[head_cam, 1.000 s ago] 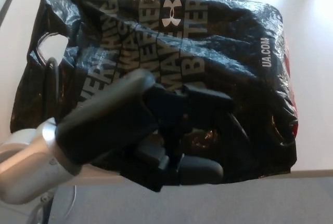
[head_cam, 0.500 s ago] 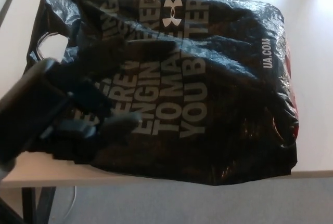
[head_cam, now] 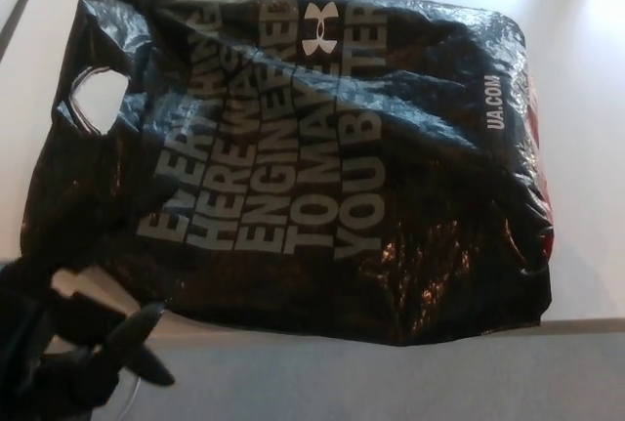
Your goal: A plastic bag is kept infront of the robot in the middle of the desk and the robot uses both its hands to grab it from the top and lifts it up and then releases it.
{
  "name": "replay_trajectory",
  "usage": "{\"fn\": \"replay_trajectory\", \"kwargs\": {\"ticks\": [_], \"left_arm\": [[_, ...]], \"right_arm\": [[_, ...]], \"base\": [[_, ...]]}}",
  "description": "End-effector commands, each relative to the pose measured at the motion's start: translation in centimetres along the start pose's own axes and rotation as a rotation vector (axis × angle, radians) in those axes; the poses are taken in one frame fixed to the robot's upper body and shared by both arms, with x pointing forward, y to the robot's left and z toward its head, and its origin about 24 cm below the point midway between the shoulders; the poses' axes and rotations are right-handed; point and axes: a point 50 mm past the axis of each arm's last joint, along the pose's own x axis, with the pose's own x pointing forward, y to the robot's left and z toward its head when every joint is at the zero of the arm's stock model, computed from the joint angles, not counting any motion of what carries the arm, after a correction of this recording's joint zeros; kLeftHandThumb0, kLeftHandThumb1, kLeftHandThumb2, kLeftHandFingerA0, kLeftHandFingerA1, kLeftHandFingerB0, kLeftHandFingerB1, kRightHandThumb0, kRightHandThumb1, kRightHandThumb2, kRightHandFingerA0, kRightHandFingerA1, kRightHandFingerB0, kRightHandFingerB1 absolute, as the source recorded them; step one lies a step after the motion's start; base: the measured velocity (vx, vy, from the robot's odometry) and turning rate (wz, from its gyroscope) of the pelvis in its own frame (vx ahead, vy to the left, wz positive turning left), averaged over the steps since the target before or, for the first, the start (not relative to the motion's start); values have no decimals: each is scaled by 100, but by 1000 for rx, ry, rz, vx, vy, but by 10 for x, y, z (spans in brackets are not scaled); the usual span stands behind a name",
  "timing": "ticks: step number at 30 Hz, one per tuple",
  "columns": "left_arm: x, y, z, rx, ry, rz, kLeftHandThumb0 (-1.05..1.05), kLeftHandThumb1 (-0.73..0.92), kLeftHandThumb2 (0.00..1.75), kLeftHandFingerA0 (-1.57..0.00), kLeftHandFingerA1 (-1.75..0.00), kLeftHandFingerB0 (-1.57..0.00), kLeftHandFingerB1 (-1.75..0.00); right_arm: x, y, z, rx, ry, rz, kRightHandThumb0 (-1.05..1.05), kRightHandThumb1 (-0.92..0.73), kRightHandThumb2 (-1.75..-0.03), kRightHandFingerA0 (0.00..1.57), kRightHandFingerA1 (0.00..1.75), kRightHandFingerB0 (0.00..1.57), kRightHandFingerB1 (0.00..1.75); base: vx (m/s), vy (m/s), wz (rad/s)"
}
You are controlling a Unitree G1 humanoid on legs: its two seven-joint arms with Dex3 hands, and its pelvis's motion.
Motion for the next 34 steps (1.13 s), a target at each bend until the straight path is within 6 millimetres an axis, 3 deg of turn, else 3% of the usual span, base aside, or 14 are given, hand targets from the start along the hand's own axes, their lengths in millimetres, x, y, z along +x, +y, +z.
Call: {"fn": "replay_trajectory", "kwargs": {"ticks": [1,4,13,14,15,16,26,27,28,29,30,31,32,34], "left_arm": [[-101,3,-22,-142,115,384,-52,81,65,-30,-33,-22,-28],[-102,8,-26,-81,98,378,-50,82,65,-32,-33,-25,-29],[-81,11,-38,7,64,337,-54,82,65,-31,-33,-23,-28],[-81,12,-38,30,55,337,-57,82,65,-31,-33,-23,-28],[-81,12,-39,37,52,337,-57,83,65,-31,-33,-23,-28],[-83,11,-40,33,61,339,-57,83,65,-30,-32,-21,-28],[-84,13,-48,48,117,276,-58,86,66,-28,-31,-19,-27],[-81,12,-50,35,154,234,-60,89,67,-22,-29,-15,-26],[-81,12,-51,28,169,212,-32,62,114,0,-48,0,-47],[-80,12,-51,35,179,200,-32,62,115,0,-48,0,-47],[-80,13,-51,48,194,186,-32,62,115,0,-48,0,-47],[-79,14,-51,45,189,178,-59,91,68,-20,-28,-17,-26],[-79,14,-51,44,187,175,-59,91,68,-20,-28,-17,-26],[-79,14,-50,54,180,176,-59,91,68,-20,-29,-19,-27]], "right_arm": [[-89,57,27,-412,-301,128,-54,-79,-74,3,19,3,20],[-83,60,15,-635,-345,169,-56,-86,-66,1,26,4,25],[-65,47,-2,-628,-191,161,-60,-92,-67,4,25,3,23],[-63,47,-4,-594,-171,166,-59,-82,-76,3,21,2,16],[-63,47,-5,-581,-152,173,-71,-78,-107,0,22,0,19],[-63,47,-5,-581,-124,193,-75,-81,-107,0,16,0,13],[-55,58,-11,-471,-15,314,-87,-86,-105,0,7,0,0],[-54,58,-11,-468,-4,342,-65,-92,-77,0,2,0,0],[-54,59,-11,-470,9,357,-75,-83,-101,0,10,0,0],[-54,60,-11,-469,13,363,-87,-91,-112,0,11,0,3],[-54,61,-12,-466,17,370,-87,-91,-112,0,11,0,3],[-53,63,-12,-458,25,382,-78,-83,-104,0,12,0,1],[-53,64,-12,-456,29,388,-78,-83,-104,0,12,0,1],[-53,65,-14,-446,37,398,-72,-92,-81,0,4,0,0]], "base": [[0,0,0],[0,0,0],[0,0,0],[0,0,0],[0,0,0],[0,0,0],[0,0,0],[0,0,0],[0,0,0],[0,0,0],[0,0,0],[0,0,0],[0,0,0],[0,0,0]]}}
